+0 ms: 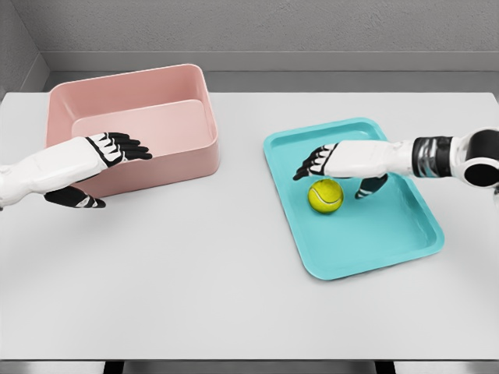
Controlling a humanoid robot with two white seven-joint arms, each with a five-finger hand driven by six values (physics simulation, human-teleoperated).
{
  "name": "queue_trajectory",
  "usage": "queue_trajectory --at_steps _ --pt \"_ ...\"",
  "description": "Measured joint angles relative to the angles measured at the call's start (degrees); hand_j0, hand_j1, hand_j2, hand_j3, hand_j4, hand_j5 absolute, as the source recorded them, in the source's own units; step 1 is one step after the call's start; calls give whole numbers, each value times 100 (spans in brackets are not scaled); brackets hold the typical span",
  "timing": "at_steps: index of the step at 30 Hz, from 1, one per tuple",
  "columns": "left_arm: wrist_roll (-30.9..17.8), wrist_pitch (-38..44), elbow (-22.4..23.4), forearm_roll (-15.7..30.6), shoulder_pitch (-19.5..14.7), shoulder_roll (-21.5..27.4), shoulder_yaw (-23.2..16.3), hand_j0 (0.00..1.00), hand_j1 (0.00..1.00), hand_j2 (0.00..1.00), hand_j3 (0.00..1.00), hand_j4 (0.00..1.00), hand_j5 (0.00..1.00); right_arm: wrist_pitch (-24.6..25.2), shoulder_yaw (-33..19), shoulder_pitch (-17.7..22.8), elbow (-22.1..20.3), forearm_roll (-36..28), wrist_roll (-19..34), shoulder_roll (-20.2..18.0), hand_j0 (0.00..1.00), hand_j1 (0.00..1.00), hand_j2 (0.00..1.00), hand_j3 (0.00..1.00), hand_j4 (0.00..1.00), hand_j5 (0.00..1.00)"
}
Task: Put the tennis from the blue tray into the pink basket with both arms
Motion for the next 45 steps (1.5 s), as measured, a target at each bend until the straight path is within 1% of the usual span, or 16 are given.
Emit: queue_trajectory --at_steps 12,22,32,45 --pt "21 0 6 -2 123 0 -3 100 100 100 100 100 100 0 -2 26 -5 9 1 21 100 100 100 100 100 100" --pt "42 0 -3 13 97 0 19 100 100 100 100 100 100 0 7 141 24 10 2 43 100 100 100 100 100 100" --pt "49 0 -83 125 123 -5 76 100 100 100 100 100 100 0 6 150 28 10 1 43 100 100 100 100 100 100" --pt "48 0 -135 139 132 -9 65 100 100 100 100 100 100 0 7 202 37 18 1 52 100 100 100 100 100 100"
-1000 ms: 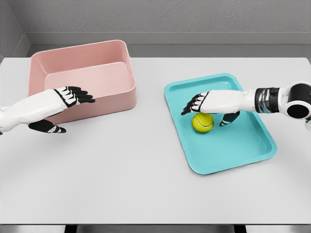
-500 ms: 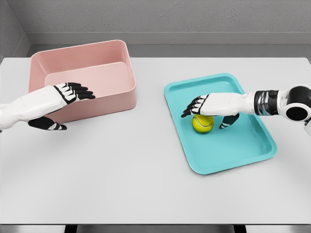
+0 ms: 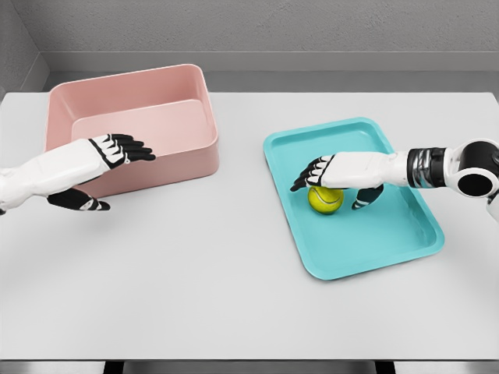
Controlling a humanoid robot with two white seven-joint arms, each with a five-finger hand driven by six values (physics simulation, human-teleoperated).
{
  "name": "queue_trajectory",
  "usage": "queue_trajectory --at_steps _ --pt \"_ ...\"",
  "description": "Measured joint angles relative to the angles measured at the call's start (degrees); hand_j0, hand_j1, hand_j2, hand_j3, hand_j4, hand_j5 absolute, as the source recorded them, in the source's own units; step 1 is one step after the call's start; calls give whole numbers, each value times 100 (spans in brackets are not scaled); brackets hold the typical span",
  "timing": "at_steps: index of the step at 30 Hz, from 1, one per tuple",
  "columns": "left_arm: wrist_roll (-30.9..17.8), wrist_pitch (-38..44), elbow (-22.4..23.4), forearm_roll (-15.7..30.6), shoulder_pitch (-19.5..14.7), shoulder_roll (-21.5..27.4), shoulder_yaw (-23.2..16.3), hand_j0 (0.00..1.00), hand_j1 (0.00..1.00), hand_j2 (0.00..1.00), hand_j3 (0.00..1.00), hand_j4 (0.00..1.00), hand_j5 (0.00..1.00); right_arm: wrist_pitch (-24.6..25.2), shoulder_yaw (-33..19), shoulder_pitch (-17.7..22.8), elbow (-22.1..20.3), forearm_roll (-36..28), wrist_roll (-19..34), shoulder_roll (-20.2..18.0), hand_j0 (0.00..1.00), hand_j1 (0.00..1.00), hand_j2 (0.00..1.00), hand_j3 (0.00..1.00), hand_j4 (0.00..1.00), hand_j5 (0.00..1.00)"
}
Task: Put the tennis from the blue tray into the pink basket with both arms
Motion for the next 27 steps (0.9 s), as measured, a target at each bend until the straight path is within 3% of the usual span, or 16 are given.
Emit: queue_trajectory --at_steps 7,14,27 --pt "0 0 -23 0 0 -7 -9 100 100 100 100 100 100 0 0 0 0 0 3 0 99 99 99 99 99 99" --pt "0 0 -43 0 0 -12 -13 100 100 100 100 100 100 0 0 9 0 0 123 30 81 81 81 81 81 81" --pt "0 0 -66 -8 35 -17 -13 100 100 100 100 100 100 10 -4 53 -1 -23 197 35 67 67 67 67 67 67"
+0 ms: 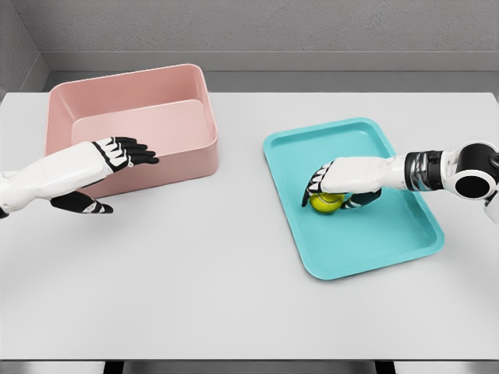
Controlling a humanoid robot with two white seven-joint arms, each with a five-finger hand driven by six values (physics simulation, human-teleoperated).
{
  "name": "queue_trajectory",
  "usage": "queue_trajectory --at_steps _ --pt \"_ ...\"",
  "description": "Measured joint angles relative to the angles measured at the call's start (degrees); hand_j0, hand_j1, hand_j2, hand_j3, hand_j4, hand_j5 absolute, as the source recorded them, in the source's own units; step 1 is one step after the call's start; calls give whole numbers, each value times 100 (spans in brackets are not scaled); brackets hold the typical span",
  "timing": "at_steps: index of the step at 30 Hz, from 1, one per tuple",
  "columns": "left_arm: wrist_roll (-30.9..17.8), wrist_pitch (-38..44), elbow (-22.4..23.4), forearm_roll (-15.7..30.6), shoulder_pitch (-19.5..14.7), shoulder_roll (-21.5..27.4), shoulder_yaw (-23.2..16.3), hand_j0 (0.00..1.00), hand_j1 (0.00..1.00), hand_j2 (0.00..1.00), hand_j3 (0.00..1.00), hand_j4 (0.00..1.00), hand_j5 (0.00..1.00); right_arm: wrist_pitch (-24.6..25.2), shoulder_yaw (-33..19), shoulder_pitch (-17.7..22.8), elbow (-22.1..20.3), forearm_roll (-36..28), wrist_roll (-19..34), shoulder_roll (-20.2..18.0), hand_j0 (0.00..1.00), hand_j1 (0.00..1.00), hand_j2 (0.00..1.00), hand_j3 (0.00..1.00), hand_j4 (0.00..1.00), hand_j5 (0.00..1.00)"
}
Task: Put the tennis from the blue tray into the pink basket with both arms
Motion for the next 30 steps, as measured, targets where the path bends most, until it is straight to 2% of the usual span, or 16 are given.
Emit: queue_trajectory --at_steps 14,30 --pt "0 0 -1 6 0 6 0 100 100 100 100 100 100 -10 -51 -61 -40 -4 25 -53 67 67 67 67 67 67" --pt "0 0 -1 8 0 23 9 100 100 100 100 100 100 -11 -257 -176 -382 -53 -20 -156 66 66 66 66 66 66"
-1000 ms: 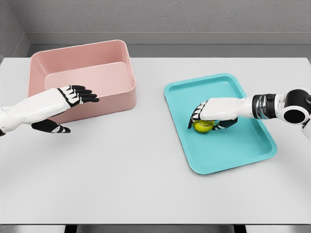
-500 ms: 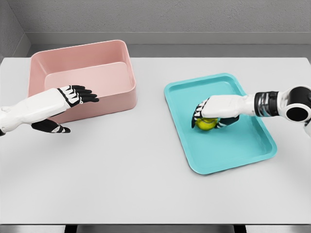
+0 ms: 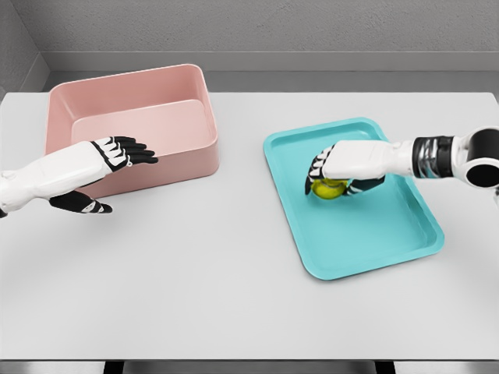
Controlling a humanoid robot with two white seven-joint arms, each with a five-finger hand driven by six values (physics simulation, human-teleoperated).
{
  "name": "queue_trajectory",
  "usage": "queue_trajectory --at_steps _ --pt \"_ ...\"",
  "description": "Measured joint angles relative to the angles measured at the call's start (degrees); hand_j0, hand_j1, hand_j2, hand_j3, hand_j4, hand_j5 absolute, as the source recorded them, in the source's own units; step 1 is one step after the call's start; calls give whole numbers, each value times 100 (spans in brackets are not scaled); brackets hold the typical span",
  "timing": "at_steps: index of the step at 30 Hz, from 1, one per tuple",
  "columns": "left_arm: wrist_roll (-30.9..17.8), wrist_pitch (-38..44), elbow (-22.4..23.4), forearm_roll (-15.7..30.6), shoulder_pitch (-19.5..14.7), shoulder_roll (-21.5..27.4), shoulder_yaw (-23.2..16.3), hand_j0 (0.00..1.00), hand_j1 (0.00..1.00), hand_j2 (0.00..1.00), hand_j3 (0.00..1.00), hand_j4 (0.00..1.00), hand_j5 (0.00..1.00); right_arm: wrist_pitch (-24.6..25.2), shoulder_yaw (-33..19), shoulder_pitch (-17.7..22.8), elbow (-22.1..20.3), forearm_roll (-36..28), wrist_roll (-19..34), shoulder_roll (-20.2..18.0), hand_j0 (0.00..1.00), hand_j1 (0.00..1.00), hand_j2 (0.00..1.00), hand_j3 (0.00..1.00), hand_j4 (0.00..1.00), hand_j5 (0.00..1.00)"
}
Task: Put the tennis from the blue tray into the pink basket with both arms
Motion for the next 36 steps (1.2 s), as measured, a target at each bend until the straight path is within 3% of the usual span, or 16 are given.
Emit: queue_trajectory --at_steps 21,36 --pt "0 0 -50 2 35 23 4 100 100 100 100 100 100 0 -19 -229 -472 -228 -43 81 66 66 66 66 66 66" --pt "-9 0 -53 0 53 56 -1 100 100 100 100 100 100 -1 0 -396 -548 -256 -44 543 66 66 66 66 66 66"
